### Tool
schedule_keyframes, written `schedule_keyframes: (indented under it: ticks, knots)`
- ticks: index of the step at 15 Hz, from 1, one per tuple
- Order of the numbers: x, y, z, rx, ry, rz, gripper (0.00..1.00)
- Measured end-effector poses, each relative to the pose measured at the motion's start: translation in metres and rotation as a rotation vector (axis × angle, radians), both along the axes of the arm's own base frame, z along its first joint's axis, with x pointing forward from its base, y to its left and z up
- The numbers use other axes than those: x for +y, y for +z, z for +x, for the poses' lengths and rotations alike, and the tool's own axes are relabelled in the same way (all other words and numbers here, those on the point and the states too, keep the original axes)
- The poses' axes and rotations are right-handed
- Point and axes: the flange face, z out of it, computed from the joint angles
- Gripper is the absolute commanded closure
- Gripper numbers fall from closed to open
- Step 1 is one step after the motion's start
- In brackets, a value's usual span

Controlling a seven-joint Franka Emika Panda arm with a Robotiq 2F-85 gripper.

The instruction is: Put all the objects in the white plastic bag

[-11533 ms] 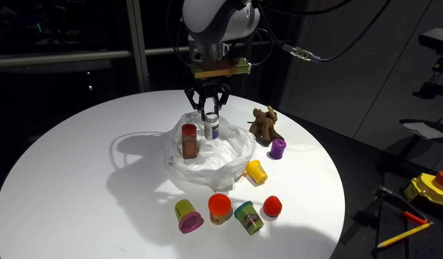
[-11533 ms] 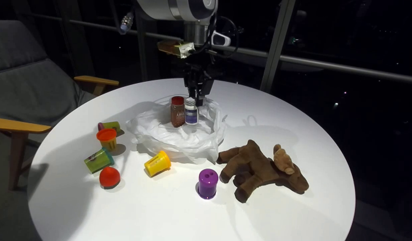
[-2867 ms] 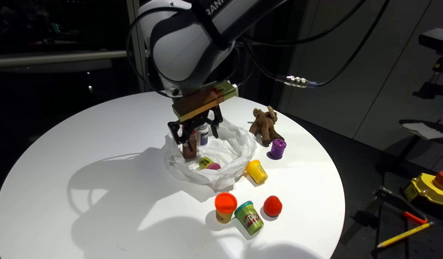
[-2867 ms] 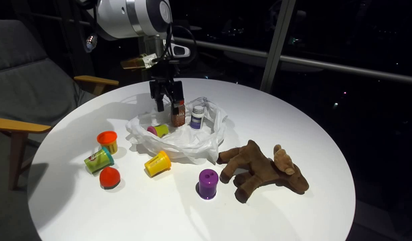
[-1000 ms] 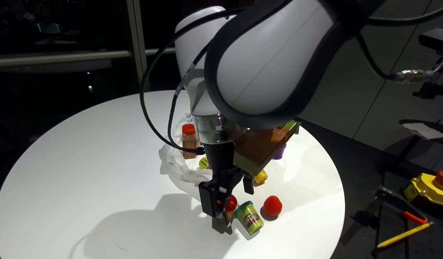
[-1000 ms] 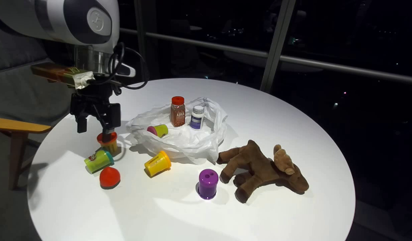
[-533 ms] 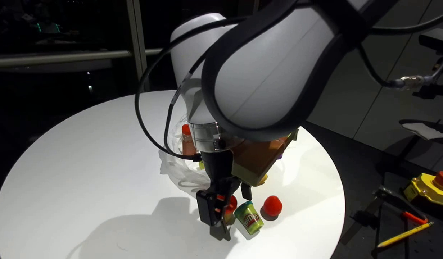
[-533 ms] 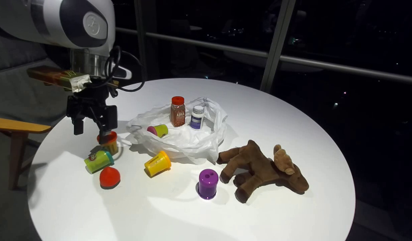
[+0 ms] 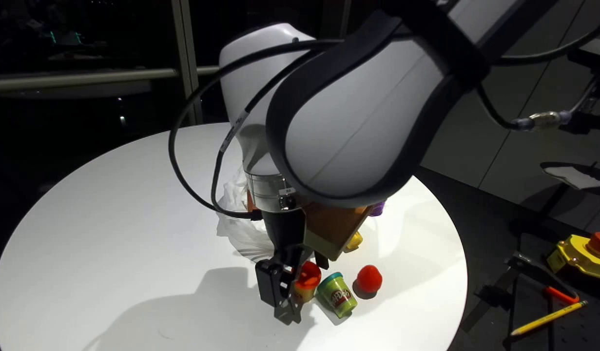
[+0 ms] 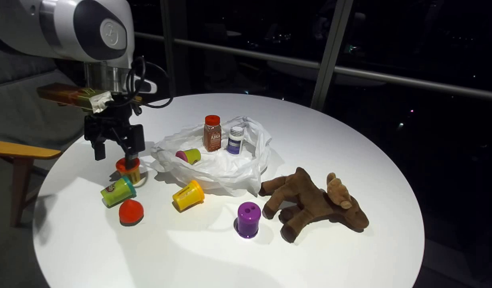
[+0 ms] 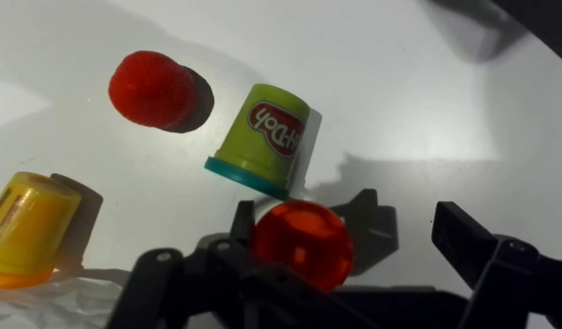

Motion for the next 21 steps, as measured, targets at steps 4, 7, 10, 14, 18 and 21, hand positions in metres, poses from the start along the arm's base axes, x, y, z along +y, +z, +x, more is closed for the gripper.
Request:
schedule_keyframes:
  ticks: [4,7,10,14,18,21]
  knots:
    - [-0.003,-0.002,0.009,-0.031,0.005,-0.022,0.05]
    - [-0.005,-0.006,0.013,-0.036,0.002,-0.035,0.29]
    - [-0.006,-0.012,0.018,-0.038,-0.003,-0.043,0.53]
    - [-0.009,-0.012,0.025,-0.055,-0.019,-0.058,0.73]
    - [-0.019,0.006,0.037,-0.102,-0.063,-0.054,0.73]
    - [-0.031,0.041,0.048,-0.123,-0.085,-0.076,0.73]
